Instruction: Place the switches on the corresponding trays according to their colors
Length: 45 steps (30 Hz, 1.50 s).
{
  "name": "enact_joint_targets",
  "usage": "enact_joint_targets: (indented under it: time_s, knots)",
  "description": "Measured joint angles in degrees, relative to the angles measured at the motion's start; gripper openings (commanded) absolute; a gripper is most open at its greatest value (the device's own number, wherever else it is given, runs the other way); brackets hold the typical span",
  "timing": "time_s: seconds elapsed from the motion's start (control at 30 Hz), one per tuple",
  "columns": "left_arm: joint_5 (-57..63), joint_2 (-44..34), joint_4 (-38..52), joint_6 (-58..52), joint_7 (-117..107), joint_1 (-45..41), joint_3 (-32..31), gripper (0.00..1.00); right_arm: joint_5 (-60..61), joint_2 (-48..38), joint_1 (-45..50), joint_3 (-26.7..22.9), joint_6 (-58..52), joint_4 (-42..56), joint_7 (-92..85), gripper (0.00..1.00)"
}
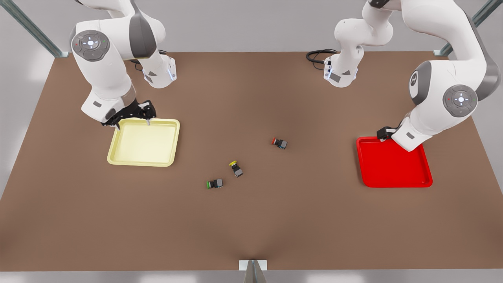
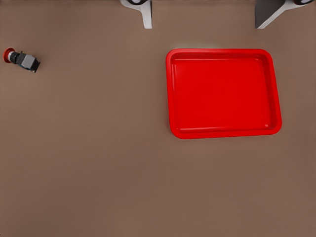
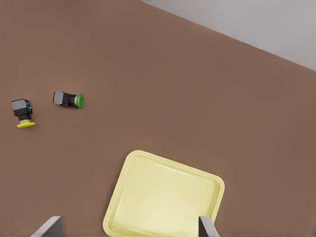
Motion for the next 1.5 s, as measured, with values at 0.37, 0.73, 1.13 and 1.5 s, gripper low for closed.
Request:
enact_joint_targets:
  time_s: [0.37,0.73,1.13,1.5]
  knots:
    - [0.01,4.60,3.22,1.62,-0.54,-10.13,-2.02,1.00,0.31,19.00,20.95,0.09,2.54,0.73,0.18,1.00]
    - [-0.32,10.88,-3.97,13.49,2.69,-15.23,-11.68,0.99,5.71,42.57,23.58,-3.56,21.80,10.51,0.04,1.00]
    - [-5.11,12.08,-4.75,9.18,-69.25,-16.89,-11.86,0.98,5.82,49.78,25.06,-4.29,27.18,13.08,0.21,1.00]
    - [-6.13,16.66,-14.82,23.77,-73.23,-17.15,-11.59,0.99,6.33,53.13,25.07,-4.87,28.83,16.30,0.25,1.00]
